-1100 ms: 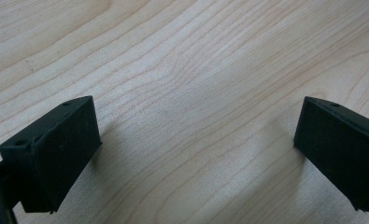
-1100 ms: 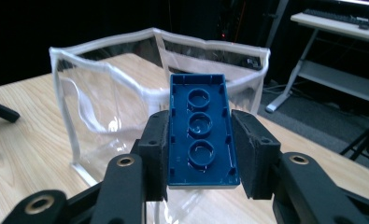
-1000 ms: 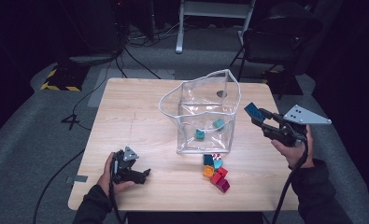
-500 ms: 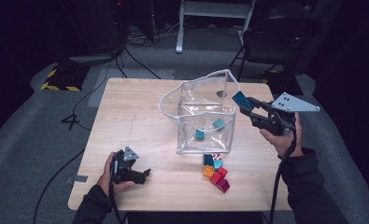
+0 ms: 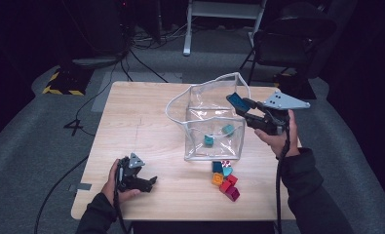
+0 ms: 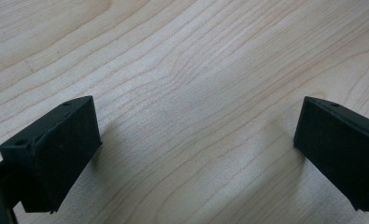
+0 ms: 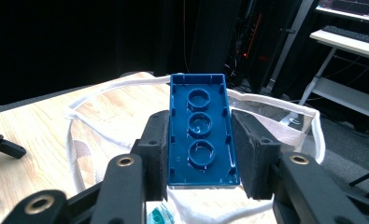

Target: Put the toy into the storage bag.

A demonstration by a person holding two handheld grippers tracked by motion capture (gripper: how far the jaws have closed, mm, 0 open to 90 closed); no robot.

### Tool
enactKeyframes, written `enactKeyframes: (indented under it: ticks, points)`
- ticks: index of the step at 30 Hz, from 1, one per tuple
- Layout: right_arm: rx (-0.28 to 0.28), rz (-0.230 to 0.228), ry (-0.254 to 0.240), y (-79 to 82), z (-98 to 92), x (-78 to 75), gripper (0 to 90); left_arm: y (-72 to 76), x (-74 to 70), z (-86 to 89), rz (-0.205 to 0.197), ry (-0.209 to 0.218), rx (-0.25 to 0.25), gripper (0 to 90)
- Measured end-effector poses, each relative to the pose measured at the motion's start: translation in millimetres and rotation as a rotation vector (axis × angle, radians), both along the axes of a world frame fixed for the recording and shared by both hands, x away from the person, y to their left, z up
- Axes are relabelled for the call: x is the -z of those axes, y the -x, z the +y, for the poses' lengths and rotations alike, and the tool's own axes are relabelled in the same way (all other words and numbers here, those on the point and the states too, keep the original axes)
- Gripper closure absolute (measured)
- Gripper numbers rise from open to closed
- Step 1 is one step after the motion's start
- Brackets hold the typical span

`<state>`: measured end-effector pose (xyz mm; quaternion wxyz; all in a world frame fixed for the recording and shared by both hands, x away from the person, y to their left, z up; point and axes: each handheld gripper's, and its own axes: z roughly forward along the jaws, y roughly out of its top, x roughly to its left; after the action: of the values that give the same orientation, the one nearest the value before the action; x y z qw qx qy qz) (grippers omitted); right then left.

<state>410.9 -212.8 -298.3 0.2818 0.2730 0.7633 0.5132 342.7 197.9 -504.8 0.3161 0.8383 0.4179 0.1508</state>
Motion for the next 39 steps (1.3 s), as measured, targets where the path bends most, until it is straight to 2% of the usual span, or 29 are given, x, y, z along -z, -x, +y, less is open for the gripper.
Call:
enactKeyframes:
  ticks: [6,8,10,14,24,26,32,39]
  points:
    - [0.031,0.007,0.017,-5.1,10.0,5.1,59.7,0.0,0.0,0.0,0.0,0.0,-0.001,0.6]
    - [0.058,0.015,0.013,-7.1,12.7,6.8,54.2,0.1,0.0,-0.1,0.0,0.001,-0.001,0.6]
    - [0.06,0.029,0.019,-7.4,14.5,7.8,48.9,0.1,0.1,-0.1,0.0,0.002,-0.002,0.6]
    - [0.074,0.023,0.014,-4.7,13.4,9.1,46.9,0.1,0.1,-0.1,0.0,0.002,-0.001,0.6]
    - [0.069,0.005,0.005,5.2,0.2,10.9,37.7,0.1,0.0,-0.1,0.0,0.002,-0.001,0.6]
    - [0.078,-0.006,0.004,9.1,-4.6,11.2,34.0,0.1,0.0,-0.1,0.0,0.001,-0.001,0.6]
    - [0.079,-0.01,-0.029,22.3,-23.0,13.6,29.9,0.0,0.0,0.0,0.0,0.0,0.0,0.6]
    - [0.071,0.013,-0.028,37.8,-39.6,35.3,26.4,0.1,0.0,0.0,0.0,0.0,0.0,0.6]
